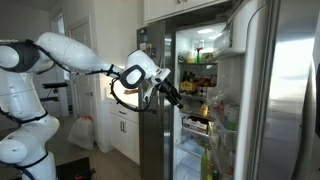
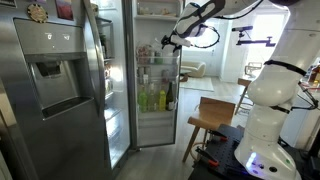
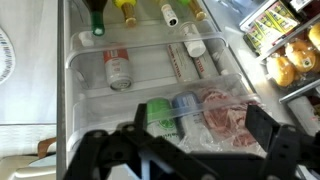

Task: Move the soda can from the second compartment on the refrigerator door to the one just below it

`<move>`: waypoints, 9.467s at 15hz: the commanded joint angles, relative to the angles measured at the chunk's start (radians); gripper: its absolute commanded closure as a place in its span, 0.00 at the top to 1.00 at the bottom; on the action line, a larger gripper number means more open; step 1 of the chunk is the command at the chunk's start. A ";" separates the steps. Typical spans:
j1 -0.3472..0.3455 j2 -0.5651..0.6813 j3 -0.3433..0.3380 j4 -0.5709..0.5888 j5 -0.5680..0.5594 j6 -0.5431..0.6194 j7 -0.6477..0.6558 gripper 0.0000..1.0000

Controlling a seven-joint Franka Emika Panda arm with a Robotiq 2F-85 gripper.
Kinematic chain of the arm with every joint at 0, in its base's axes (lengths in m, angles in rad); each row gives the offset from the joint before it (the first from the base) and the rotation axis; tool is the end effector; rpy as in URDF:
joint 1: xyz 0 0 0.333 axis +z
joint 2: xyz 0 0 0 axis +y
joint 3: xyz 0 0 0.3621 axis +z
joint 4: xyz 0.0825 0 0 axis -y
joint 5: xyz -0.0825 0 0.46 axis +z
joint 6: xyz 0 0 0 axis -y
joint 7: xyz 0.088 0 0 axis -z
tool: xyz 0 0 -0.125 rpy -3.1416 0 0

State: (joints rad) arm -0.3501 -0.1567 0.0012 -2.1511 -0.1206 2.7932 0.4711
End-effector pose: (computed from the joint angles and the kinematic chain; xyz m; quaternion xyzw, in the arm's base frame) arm 0.5928 -0.2105 0.5653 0.8610 -0.3260 0.3899 0.0173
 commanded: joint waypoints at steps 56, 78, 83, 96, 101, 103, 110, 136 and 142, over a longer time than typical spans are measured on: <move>-0.003 0.721 -0.091 0.901 -0.276 -0.168 0.220 1.00; 0.019 0.853 -0.156 1.010 -0.454 -0.042 0.246 1.00; 0.018 0.856 -0.158 1.012 -0.455 -0.026 0.246 0.58; 0.003 0.839 -0.117 1.015 -0.402 -0.071 0.221 0.99; -0.024 0.837 -0.056 1.054 -0.307 -0.166 0.180 1.00; -0.039 0.840 -0.022 1.075 -0.256 -0.233 0.156 1.00; -0.062 0.866 0.049 1.219 -0.134 -0.501 0.082 1.00; -0.063 1.068 -0.055 1.550 -0.181 -0.615 0.126 1.00; -0.072 1.087 -0.049 1.572 -0.174 -0.618 0.115 1.00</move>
State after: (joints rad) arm -0.4148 0.9065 -0.0522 -0.6384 -0.3074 2.2048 0.5949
